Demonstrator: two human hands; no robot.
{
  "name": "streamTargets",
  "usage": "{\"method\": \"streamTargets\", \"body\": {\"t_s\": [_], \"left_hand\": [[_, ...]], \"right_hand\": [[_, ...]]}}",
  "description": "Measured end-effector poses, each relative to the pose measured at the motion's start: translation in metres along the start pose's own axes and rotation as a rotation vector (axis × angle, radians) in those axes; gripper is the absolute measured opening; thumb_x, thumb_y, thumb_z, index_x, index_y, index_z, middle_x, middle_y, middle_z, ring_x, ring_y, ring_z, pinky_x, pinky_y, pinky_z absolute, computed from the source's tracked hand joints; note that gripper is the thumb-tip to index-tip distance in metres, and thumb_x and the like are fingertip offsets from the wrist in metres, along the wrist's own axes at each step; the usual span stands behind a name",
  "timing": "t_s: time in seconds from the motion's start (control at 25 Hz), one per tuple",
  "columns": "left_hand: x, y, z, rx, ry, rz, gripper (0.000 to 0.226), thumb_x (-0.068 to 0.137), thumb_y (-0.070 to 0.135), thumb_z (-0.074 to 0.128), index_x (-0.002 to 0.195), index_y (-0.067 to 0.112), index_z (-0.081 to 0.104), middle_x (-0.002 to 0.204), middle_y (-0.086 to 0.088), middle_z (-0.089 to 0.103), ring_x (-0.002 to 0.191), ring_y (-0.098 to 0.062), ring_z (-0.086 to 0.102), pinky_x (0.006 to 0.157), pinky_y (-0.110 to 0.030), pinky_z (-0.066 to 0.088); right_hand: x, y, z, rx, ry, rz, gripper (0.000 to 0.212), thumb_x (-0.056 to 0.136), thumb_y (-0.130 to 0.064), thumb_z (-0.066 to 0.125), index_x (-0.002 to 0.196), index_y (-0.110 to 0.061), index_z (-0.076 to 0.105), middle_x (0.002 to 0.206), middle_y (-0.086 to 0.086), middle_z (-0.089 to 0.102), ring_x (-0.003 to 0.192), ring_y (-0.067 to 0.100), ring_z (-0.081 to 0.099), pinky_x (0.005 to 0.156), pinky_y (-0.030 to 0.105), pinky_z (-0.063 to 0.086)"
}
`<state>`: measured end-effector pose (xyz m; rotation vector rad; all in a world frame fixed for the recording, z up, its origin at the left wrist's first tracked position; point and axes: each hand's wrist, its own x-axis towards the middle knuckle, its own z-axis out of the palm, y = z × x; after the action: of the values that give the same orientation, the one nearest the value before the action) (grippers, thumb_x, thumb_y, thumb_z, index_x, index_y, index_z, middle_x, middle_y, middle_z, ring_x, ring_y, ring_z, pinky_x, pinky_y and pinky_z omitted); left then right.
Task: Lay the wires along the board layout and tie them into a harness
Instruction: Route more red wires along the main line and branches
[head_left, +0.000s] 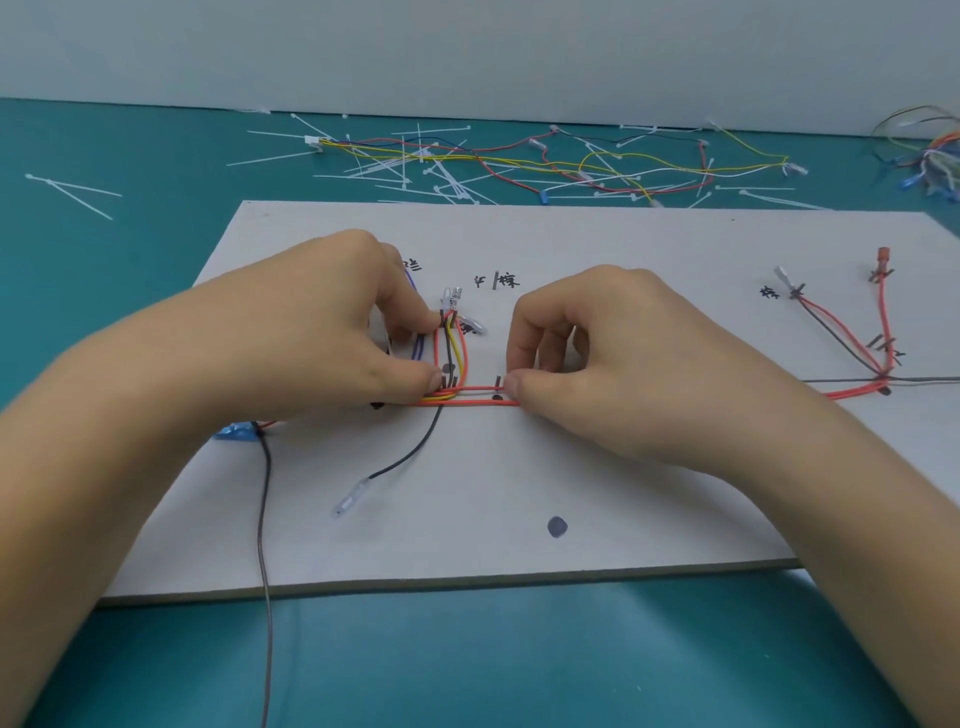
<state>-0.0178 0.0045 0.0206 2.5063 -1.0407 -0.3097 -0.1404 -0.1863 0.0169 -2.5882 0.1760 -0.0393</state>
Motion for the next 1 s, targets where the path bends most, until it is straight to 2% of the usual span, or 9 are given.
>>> {"method": "streamTargets", "body": {"t_s": [0.12,0.28,0.48,0.56,0.64,0.72,0.84,0.96,1.0], "left_hand": [[0.001,-0.001,-0.001,0.003,0.031,0.01,0.046,0.062,0.063,0.074,0.102,0.042,0.078,0.089,0.021,0.062,0.082,0.016,0.05,0.064,-0.024,0.037],[-0.001,0.0,0.0,0.043,0.066,0.061,0.051,0.065,0.059,0.072,0.112,0.041,0.075,0.086,0.022,0.062,0.08,0.021,0.047,0.062,-0.019,0.033],[-0.005,0.0,-0.006,0.016,0.109,0.101,0.033,0.077,0.055,0.067,0.104,0.037,0.076,0.085,0.03,0.063,0.069,0.007,0.054,0.058,-0.026,0.035],[-0.007,-0.001,-0.01,0.0,0.106,0.115,0.024,0.079,0.051,0.063,0.096,0.038,0.075,0.079,0.031,0.063,0.063,0.002,0.054,0.056,-0.027,0.035],[-0.009,-0.003,-0.014,-0.002,0.088,0.135,0.012,0.084,0.044,0.064,0.087,0.039,0.075,0.068,0.028,0.062,0.056,0.0,0.052,0.053,-0.026,0.035],[-0.013,-0.008,-0.019,-0.011,0.055,0.151,0.01,0.09,0.042,0.067,0.084,0.042,0.075,0.06,0.022,0.059,0.05,-0.003,0.05,0.05,-0.026,0.038],[-0.02,-0.019,-0.034,-0.005,-0.035,0.121,0.015,0.08,0.044,0.062,0.086,0.051,0.074,0.052,0.014,0.054,0.041,-0.007,0.042,0.044,-0.021,0.041],[-0.029,-0.029,-0.046,-0.014,-0.146,0.048,0.02,0.071,0.045,0.063,0.086,0.051,0.076,0.053,0.011,0.052,0.047,-0.023,0.048,0.054,-0.034,0.052],[-0.033,-0.025,-0.05,-0.036,-0.186,0.002,0.024,0.066,0.049,0.064,0.086,0.048,0.077,0.056,0.014,0.054,0.049,-0.021,0.05,0.058,-0.036,0.053]], "right_hand": [[0.002,0.001,0.002,0.037,0.01,0.013,0.009,0.08,-0.024,0.072,0.071,-0.025,0.069,0.067,-0.008,0.067,0.058,-0.003,0.055,0.05,0.008,0.04],[-0.001,-0.003,0.004,0.067,0.008,-0.009,0.01,0.077,-0.016,0.067,0.071,-0.024,0.069,0.067,-0.007,0.066,0.057,-0.004,0.054,0.05,0.007,0.038],[-0.004,-0.008,0.007,0.053,0.046,-0.077,0.017,0.074,-0.015,0.069,0.082,-0.03,0.069,0.076,-0.013,0.06,0.075,0.0,0.054,0.062,0.011,0.038],[-0.006,-0.011,0.008,0.07,0.035,-0.09,0.02,0.074,-0.016,0.066,0.086,-0.032,0.069,0.081,-0.014,0.059,0.078,0.002,0.054,0.069,0.02,0.042],[-0.007,-0.014,0.009,0.075,0.024,-0.101,0.022,0.072,-0.022,0.061,0.089,-0.034,0.068,0.084,-0.015,0.058,0.08,0.003,0.053,0.074,0.026,0.042],[-0.008,-0.015,0.009,0.082,0.039,-0.101,0.025,0.069,-0.029,0.055,0.09,-0.035,0.067,0.086,-0.015,0.057,0.083,0.004,0.053,0.078,0.027,0.043],[-0.008,-0.014,0.009,0.102,0.072,-0.098,0.025,0.07,-0.03,0.053,0.089,-0.035,0.068,0.087,-0.015,0.058,0.086,0.006,0.055,0.08,0.029,0.047],[-0.007,-0.014,0.011,0.126,0.076,-0.144,0.02,0.076,-0.026,0.06,0.088,-0.034,0.074,0.086,-0.012,0.06,0.084,0.009,0.056,0.081,0.031,0.05],[-0.007,-0.014,0.012,0.12,0.073,-0.166,0.019,0.079,-0.022,0.064,0.088,-0.033,0.076,0.086,-0.011,0.061,0.083,0.009,0.056,0.081,0.032,0.05]]}}
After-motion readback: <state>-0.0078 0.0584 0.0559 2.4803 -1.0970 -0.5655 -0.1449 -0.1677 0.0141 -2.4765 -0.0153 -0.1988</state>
